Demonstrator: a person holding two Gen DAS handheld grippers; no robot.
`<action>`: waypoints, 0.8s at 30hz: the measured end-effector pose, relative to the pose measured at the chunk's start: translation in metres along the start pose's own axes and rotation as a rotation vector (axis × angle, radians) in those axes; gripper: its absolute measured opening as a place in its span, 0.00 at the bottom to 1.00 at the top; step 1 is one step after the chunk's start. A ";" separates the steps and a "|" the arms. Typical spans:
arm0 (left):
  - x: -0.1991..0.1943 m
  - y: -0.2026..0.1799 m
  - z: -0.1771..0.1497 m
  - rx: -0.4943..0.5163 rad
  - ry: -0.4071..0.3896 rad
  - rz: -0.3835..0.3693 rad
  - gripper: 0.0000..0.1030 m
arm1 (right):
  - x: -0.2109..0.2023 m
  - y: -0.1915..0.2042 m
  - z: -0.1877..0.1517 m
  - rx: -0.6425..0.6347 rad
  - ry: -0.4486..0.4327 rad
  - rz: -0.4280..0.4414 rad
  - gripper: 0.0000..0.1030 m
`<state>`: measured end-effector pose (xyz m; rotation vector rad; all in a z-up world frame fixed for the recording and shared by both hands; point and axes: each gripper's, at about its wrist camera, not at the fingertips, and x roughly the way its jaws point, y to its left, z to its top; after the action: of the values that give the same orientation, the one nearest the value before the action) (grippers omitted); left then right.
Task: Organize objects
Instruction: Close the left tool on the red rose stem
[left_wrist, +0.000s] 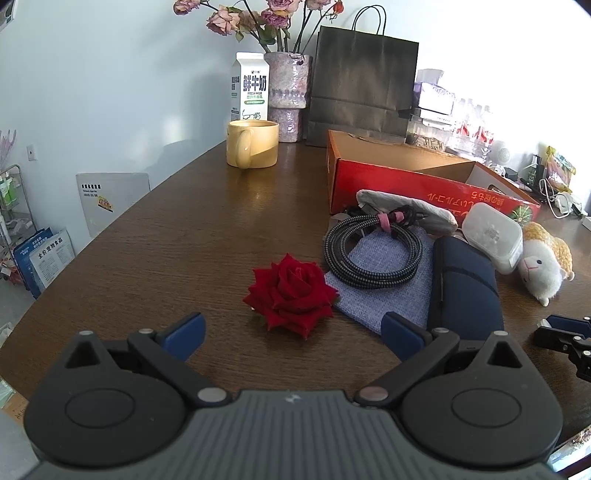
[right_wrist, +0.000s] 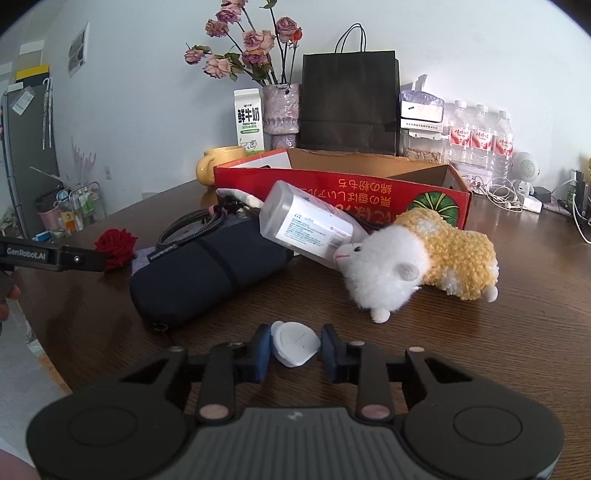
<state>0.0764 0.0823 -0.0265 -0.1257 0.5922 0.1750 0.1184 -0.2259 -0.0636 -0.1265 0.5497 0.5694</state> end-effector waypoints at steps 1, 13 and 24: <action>0.002 0.000 0.001 -0.001 -0.003 0.000 1.00 | 0.000 -0.001 0.000 0.002 -0.001 -0.001 0.27; 0.029 0.001 0.012 -0.006 0.007 -0.006 0.51 | 0.000 -0.006 0.001 0.020 -0.012 -0.015 0.27; 0.023 0.003 0.011 -0.016 -0.018 0.014 0.46 | 0.001 -0.008 0.000 0.025 -0.012 -0.014 0.27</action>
<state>0.1009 0.0901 -0.0306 -0.1358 0.5736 0.1940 0.1234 -0.2321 -0.0639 -0.1036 0.5439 0.5496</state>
